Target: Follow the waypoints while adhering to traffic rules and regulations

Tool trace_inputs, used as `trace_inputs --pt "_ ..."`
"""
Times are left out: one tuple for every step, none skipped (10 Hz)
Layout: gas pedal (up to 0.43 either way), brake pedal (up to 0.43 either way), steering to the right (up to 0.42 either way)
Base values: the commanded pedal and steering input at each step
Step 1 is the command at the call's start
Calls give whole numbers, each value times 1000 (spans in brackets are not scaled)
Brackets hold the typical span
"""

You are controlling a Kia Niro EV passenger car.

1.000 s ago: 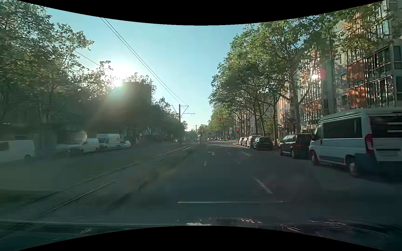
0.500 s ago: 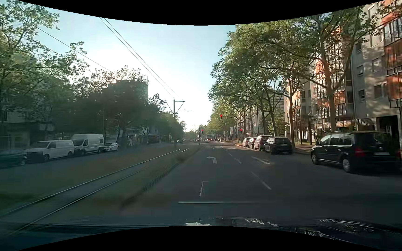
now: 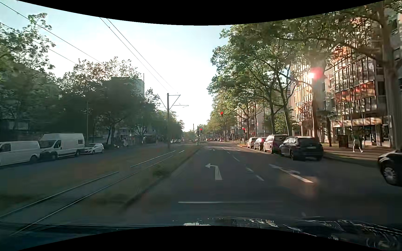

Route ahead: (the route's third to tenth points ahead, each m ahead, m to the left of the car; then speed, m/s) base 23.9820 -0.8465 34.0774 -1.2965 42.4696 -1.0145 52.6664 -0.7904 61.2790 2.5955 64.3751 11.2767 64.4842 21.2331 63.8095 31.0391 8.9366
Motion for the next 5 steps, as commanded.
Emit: trace_inputs --pt "0 213 4" --pt "0 213 4" --pt "0 213 4" --pt "0 213 5" --pt "0 213 5"
